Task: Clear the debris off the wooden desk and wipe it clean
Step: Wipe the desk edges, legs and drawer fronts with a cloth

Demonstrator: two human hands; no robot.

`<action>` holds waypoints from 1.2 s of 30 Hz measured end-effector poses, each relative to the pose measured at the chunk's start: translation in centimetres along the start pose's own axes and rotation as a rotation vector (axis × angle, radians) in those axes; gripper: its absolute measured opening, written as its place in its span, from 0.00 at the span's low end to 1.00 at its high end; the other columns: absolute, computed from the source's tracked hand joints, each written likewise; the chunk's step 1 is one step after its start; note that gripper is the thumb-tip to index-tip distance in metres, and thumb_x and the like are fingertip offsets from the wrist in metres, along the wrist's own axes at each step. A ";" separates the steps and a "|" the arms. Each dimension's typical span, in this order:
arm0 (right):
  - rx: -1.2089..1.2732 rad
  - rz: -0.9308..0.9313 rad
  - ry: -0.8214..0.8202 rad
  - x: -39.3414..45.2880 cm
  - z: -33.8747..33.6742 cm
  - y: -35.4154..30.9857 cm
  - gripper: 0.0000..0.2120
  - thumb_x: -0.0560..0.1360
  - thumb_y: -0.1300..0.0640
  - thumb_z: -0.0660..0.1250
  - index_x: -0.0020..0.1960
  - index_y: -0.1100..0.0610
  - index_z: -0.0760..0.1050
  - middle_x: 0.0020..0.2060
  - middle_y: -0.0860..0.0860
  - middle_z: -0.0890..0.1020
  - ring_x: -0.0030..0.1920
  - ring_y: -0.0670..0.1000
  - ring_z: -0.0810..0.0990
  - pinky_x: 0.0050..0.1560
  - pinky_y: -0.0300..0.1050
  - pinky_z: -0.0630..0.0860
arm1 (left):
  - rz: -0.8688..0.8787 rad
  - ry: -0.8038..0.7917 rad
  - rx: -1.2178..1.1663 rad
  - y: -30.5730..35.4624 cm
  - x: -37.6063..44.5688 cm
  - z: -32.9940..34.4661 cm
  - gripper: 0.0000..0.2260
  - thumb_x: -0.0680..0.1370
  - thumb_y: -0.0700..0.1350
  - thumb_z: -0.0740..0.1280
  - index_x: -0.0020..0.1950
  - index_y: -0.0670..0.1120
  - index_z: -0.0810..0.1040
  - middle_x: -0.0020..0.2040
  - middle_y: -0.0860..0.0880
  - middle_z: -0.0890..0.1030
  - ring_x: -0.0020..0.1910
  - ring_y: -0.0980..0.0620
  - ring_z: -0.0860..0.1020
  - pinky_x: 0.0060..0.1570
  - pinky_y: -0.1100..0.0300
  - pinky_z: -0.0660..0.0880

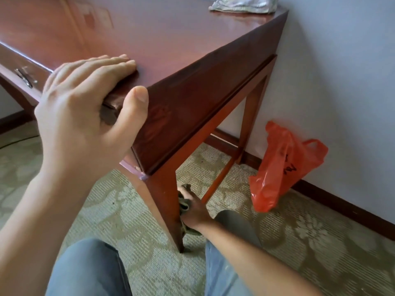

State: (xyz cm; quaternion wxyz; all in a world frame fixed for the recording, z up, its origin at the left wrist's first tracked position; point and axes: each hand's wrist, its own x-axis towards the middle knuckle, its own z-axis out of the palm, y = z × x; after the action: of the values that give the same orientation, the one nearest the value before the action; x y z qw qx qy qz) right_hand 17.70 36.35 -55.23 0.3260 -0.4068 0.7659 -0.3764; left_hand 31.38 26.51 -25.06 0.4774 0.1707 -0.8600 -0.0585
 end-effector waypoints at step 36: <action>-0.233 -0.098 0.555 -13.0 -5.3 -21.5 0.33 0.66 0.42 0.74 0.68 0.40 0.65 0.54 0.44 0.80 0.55 0.49 0.82 0.46 0.46 0.75 | -0.018 -0.143 -0.094 0.2 0.2 -2.4 0.23 0.79 0.51 0.62 0.70 0.42 0.80 0.71 0.45 0.79 0.75 0.44 0.73 0.76 0.46 0.63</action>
State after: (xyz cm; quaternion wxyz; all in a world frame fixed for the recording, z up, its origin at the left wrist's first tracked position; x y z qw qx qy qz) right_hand 27.49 41.00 -31.95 0.0369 -0.3596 0.8432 -0.3979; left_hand 33.26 26.78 -23.61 0.4216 0.1512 -0.8866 -0.1152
